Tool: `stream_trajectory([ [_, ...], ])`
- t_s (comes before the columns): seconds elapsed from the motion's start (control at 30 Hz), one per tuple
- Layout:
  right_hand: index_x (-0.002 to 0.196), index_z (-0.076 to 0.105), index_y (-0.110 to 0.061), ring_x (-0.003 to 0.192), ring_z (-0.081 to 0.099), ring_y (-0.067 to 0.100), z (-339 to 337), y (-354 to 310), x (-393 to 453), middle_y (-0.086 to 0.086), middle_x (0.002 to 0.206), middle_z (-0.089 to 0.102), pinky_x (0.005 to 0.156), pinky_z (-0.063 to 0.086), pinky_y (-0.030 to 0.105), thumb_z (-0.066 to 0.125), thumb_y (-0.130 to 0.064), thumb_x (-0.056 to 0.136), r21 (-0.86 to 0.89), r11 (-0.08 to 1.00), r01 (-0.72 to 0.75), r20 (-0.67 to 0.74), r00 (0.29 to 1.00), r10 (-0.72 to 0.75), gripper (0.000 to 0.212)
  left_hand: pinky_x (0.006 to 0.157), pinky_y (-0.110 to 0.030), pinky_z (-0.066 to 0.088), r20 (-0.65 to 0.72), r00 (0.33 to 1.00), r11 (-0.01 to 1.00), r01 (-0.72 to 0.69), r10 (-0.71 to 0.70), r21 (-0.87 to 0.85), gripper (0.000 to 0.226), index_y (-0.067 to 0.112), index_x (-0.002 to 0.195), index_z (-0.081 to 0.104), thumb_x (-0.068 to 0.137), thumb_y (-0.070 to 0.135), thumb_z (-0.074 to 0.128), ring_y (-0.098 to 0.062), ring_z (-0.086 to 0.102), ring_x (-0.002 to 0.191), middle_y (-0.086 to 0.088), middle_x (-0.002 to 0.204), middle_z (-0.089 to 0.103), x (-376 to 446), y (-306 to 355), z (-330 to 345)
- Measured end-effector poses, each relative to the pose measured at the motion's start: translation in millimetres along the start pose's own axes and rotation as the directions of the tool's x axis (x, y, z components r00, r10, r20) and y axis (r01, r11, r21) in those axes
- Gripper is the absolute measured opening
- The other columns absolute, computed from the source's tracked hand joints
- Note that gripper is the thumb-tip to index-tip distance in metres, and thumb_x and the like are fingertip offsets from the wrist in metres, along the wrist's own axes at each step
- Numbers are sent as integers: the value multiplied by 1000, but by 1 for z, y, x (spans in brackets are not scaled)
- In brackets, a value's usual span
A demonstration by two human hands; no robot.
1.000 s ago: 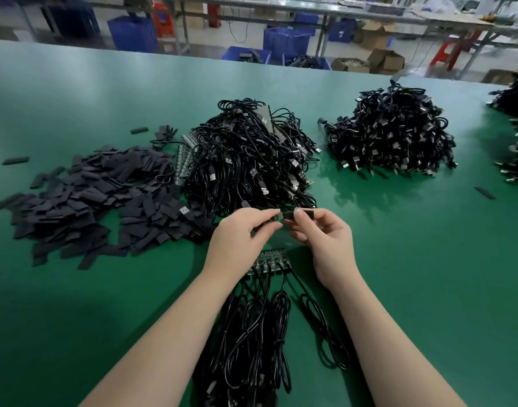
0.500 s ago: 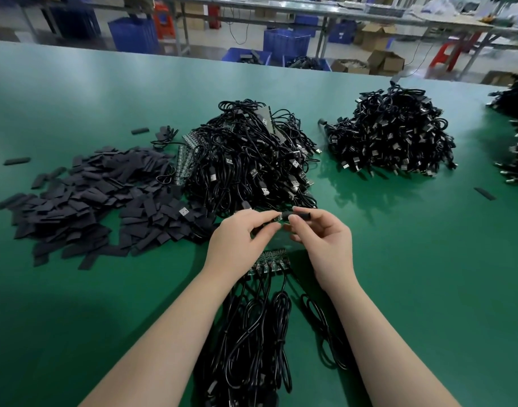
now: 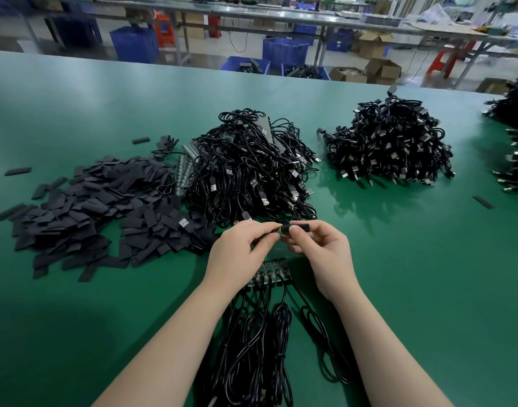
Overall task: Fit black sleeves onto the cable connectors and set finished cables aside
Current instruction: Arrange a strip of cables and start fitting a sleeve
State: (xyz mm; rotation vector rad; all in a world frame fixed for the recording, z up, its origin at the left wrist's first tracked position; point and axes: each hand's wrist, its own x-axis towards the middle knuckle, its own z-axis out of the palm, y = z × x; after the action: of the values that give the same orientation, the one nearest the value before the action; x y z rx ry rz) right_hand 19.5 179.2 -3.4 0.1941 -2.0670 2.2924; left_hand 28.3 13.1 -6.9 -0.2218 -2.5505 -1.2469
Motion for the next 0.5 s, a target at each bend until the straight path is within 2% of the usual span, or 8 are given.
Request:
stream_trajectory([
  [0.13,87,77,-28,81,73,16,0,0,1,6,86,77,71,55,22,73,-27,82,21,1000,-18,5,1000,18,7,80,-21,49,8,1000,1000,-11,11,-3,24,40,116,69,94,35,61,14,48,99,20,101,68,0,1,-1],
  [0.3,87,77,-30,77,70,14,-1,3,0,5,82,76,69,55,21,73,-15,87,-20,1000,9,-16,1000,-9,15,75,-35,54,32,999,999,-22,23,-29,24,38,116,70,94,34,62,-1,60,94,19,95,67,-1,3,-3],
  [0.5,87,77,-33,77,70,14,1,1,-1,8,85,75,71,57,24,75,-11,85,-65,997,41,-36,998,-43,22,74,-37,55,29,1000,1000,-3,4,-26,25,40,116,69,92,37,63,-2,60,90,20,95,65,-2,2,-2],
])
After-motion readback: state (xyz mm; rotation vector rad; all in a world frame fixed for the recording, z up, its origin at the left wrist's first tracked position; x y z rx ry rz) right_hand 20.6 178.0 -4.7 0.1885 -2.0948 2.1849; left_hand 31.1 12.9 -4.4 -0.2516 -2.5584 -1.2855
